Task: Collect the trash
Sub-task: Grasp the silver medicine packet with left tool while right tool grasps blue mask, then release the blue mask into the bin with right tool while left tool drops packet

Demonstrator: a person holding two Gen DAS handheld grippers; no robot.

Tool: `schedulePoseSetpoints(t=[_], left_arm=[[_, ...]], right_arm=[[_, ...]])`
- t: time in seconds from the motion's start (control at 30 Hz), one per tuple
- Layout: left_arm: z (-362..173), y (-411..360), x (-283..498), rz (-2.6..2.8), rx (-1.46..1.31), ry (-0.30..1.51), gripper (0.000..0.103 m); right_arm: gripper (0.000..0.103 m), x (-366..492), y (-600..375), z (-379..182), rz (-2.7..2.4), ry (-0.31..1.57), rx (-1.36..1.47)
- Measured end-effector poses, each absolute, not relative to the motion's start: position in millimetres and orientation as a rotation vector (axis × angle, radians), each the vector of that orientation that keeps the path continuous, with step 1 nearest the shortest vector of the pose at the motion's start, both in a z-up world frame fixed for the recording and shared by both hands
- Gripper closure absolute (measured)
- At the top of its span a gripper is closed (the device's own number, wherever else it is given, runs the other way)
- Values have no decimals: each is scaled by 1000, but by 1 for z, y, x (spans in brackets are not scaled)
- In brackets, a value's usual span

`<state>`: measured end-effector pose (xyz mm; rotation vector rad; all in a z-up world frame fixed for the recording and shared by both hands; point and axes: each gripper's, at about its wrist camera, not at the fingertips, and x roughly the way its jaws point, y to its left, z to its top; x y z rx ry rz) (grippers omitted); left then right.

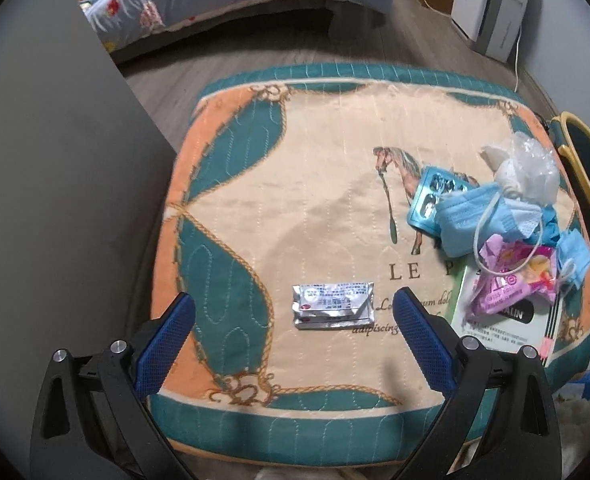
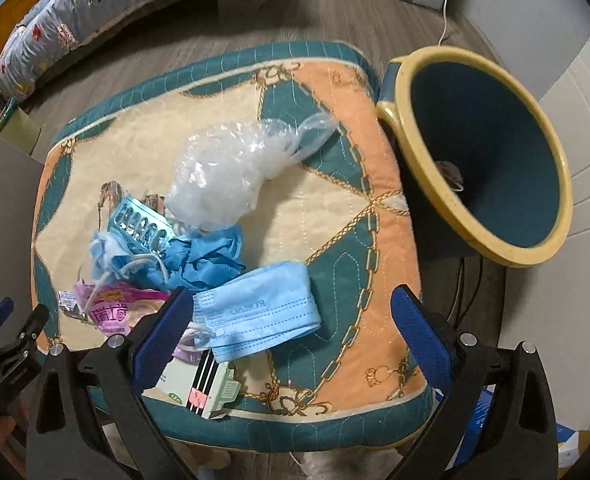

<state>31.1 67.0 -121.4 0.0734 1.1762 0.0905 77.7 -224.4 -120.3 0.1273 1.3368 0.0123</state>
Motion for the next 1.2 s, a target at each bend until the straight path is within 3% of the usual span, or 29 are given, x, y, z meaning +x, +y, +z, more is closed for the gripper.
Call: schedulePoseSetpoints(t=[0.2, 0.4, 0.5, 0.57, 0.67, 1.2], left_arm=[[-143, 65, 40, 75, 38, 1243, 6], [-158, 63, 47, 58, 44, 1287, 10], [-164, 65, 50, 28, -2, 1310, 28], [-167, 65, 51, 14, -17, 1326, 40], [-171, 66, 53, 4, -13, 1331, 45], [-88, 37, 54, -42, 33, 1019, 45]], right_arm=[[13, 85, -222, -136, 27, 1368, 85], [36, 91, -216, -151, 82, 1418, 89], [52, 93, -212, -154, 109, 1436, 96], [68, 94, -210, -153, 112, 1435, 83], [81, 95, -209, -144, 131, 1417, 88], [83, 97, -220, -43, 207, 1128, 130]])
